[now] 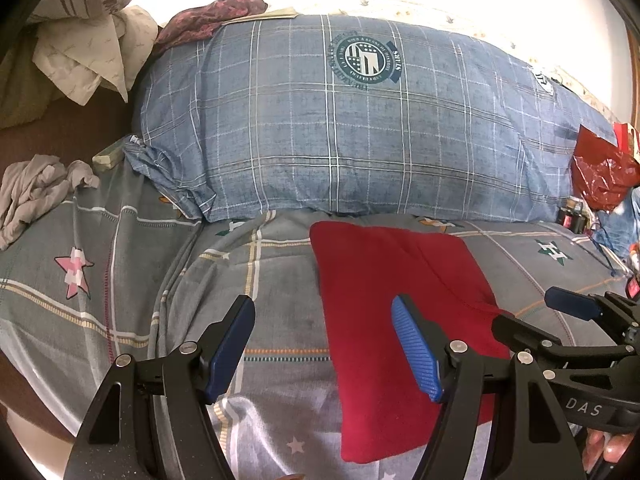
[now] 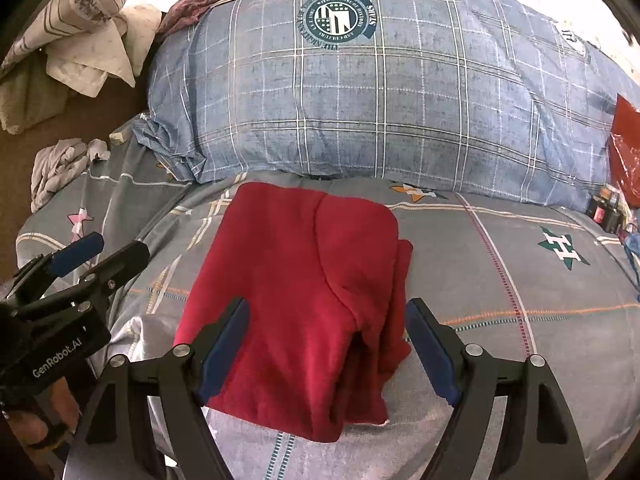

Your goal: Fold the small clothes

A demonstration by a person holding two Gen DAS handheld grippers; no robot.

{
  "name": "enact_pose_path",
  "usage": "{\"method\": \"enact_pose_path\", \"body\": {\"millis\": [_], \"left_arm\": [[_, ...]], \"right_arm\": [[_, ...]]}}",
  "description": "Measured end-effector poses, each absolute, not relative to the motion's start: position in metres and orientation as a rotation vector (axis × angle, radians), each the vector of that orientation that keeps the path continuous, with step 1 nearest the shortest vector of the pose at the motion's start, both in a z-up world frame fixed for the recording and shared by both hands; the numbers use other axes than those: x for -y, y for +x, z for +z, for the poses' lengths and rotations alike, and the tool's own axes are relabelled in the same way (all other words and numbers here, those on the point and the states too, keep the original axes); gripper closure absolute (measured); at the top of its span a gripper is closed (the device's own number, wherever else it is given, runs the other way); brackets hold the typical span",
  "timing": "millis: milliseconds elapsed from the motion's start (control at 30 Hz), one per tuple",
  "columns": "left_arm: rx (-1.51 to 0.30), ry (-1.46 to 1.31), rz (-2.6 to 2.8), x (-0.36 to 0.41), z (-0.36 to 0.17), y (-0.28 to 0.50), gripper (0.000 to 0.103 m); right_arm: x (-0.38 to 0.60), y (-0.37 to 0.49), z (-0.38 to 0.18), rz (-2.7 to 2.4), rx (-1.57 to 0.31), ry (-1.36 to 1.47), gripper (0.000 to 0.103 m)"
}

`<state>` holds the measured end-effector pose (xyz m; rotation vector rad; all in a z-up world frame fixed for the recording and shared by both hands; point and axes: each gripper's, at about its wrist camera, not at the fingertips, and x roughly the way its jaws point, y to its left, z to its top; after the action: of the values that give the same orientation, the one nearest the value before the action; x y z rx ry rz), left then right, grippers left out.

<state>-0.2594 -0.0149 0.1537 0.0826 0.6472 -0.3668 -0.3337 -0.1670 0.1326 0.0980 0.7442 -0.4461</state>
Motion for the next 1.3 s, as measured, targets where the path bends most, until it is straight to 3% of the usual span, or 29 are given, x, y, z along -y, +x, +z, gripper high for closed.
{"method": "enact_pose_path", "body": {"millis": [1300], "left_arm": [[-0.675, 0.081, -0.328, 0.029, 0.142, -0.24, 0.033]], "right_arm": [[0.177, -0.324, 0.117, -0.438, -0.797, 0.127, 0.021]]}}
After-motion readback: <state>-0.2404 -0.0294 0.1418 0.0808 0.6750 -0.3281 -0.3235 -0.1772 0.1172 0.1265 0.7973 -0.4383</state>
